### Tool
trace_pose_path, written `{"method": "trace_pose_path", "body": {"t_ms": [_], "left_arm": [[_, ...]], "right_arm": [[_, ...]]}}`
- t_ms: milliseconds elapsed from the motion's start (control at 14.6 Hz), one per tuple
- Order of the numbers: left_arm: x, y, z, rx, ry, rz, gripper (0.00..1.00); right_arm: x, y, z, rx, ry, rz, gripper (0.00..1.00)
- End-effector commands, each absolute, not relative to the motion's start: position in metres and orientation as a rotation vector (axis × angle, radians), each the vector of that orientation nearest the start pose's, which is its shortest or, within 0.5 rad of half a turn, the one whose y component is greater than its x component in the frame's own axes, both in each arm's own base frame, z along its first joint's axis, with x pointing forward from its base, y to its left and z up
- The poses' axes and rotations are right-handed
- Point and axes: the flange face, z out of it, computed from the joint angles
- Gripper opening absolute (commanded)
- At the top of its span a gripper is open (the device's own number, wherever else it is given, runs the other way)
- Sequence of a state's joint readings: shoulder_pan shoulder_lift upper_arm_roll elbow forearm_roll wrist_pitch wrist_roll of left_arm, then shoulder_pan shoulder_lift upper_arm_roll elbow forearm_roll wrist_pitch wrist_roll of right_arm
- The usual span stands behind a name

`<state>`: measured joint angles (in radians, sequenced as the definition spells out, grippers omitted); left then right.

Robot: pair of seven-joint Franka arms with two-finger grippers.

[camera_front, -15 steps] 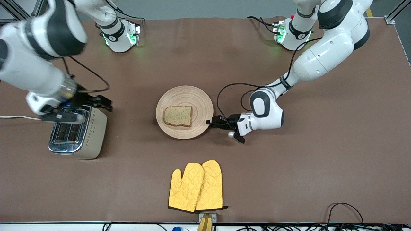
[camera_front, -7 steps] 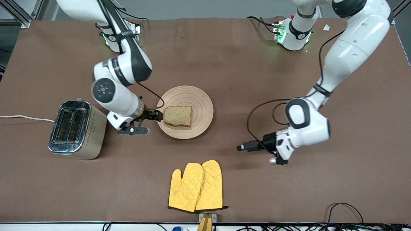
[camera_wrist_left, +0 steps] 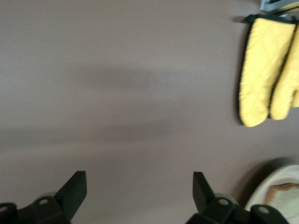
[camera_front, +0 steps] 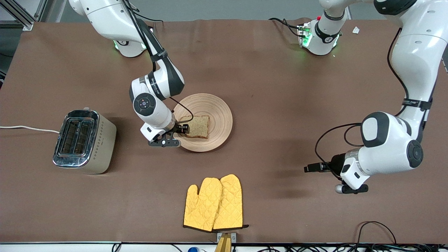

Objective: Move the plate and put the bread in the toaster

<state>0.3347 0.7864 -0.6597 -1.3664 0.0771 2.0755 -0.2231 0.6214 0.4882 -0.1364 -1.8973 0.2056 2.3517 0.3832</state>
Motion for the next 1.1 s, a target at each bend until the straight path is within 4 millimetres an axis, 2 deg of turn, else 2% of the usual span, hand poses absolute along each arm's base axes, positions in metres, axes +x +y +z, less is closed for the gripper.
{"method": "trace_pose_path", "body": {"t_ms": [0, 137, 206, 275, 343, 412, 480, 618, 686, 824, 961, 1029], "left_arm": [[0.709, -0.108, 0.377, -3.346, 0.026, 0.044, 1.0], [0.699, -0.093, 0.402, -3.219, 0.08, 0.081, 1.0], [0.694, -0.089, 0.425, -3.182, 0.084, 0.071, 1.0], [0.688, -0.086, 0.44, -3.158, 0.08, 0.085, 1.0], [0.685, -0.082, 0.445, -3.149, 0.077, 0.104, 1.0], [0.681, -0.078, 0.458, -3.136, 0.066, 0.098, 1.0], [0.677, -0.067, 0.482, -3.129, 0.035, 0.051, 1.0], [0.666, -0.061, 0.52, -3.11, 0.01, -0.033, 1.0], [0.663, -0.053, 0.532, -3.113, -0.029, -0.053, 1.0], [0.647, -0.045, 0.552, -3.153, -0.105, -0.006, 1.0], [0.636, -0.028, 0.569, -3.184, -0.199, 0.023, 1.0], [0.629, -0.018, 0.577, -3.186, -0.228, 0.047, 1.0]], "right_arm": [[0.545, 0.301, 0.237, -3.077, 0.077, 0.098, 0.68], [0.539, 0.304, 0.231, -3.081, 0.097, 0.101, 0.64], [0.537, 0.304, 0.227, -3.083, 0.095, 0.098, 0.62], [0.535, 0.302, 0.223, -3.084, 0.1, 0.089, 0.61], [0.531, 0.303, 0.218, -3.086, 0.099, 0.087, 0.61], [0.528, 0.305, 0.214, -3.087, 0.101, 0.082, 0.59], [0.524, 0.306, 0.211, -3.091, 0.11, 0.088, 0.56], [0.522, 0.308, 0.211, -3.092, 0.113, 0.093, 0.42], [0.522, 0.308, 0.211, -3.091, 0.119, 0.093, 0.35], [0.522, 0.309, 0.212, -3.09, 0.166, 0.092, 0.21], [0.523, 0.31, 0.213, -3.091, 0.172, 0.102, 0.06], [0.523, 0.31, 0.213, -3.092, 0.17, 0.104, 0.03]]}}
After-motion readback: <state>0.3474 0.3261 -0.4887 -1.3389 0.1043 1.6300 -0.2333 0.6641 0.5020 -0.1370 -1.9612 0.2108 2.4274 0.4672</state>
